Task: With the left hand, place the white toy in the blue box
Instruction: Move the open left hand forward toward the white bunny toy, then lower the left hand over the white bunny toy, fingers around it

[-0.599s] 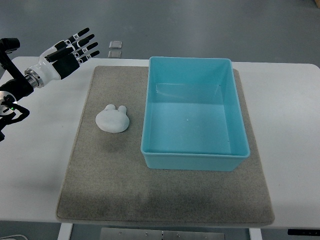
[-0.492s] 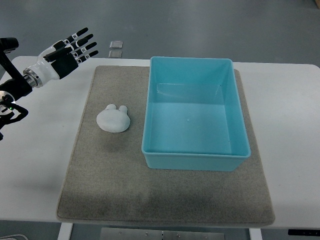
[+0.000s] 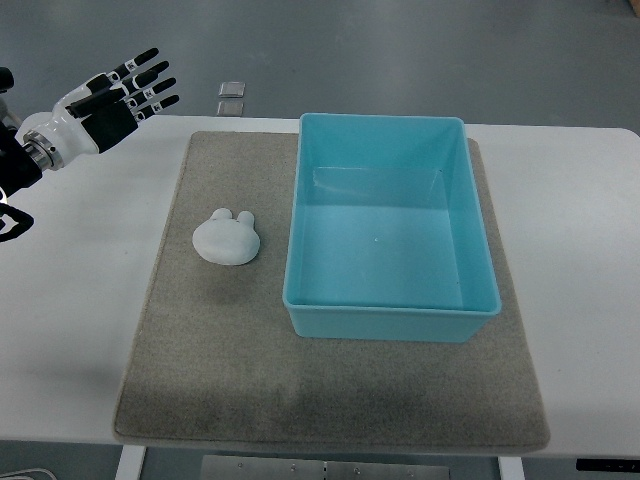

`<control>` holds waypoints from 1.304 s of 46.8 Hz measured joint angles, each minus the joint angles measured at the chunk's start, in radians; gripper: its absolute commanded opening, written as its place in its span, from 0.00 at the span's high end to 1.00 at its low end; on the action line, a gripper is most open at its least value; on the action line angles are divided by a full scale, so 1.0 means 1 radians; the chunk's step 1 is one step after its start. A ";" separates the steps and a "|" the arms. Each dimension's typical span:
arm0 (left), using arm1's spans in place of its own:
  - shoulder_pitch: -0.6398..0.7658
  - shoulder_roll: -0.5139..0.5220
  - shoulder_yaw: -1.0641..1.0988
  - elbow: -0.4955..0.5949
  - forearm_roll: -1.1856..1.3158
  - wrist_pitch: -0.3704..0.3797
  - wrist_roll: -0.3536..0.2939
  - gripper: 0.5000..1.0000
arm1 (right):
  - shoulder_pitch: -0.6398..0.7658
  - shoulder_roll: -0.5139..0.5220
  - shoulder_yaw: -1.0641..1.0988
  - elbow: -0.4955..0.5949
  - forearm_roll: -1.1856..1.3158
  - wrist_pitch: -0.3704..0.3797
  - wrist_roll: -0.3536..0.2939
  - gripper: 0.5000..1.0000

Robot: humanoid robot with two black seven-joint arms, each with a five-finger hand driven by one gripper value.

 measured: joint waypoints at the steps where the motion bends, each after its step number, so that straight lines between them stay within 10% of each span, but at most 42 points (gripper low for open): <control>1: 0.000 0.004 0.000 -0.001 0.019 0.000 -0.001 0.00 | 0.000 0.000 0.000 0.000 0.000 0.000 0.000 0.13; 14: -0.031 0.064 -0.020 -0.019 0.435 0.000 -0.057 0.01 | -0.001 0.000 0.000 0.000 0.000 0.000 0.000 0.13; 34: -0.031 0.237 -0.016 -0.326 0.920 0.000 -0.205 0.01 | 0.000 0.000 0.000 0.000 0.000 0.000 0.000 0.13; 61: -0.022 0.261 0.012 -0.546 1.344 0.015 -0.209 0.02 | 0.000 0.000 0.000 -0.001 0.000 0.000 0.000 0.13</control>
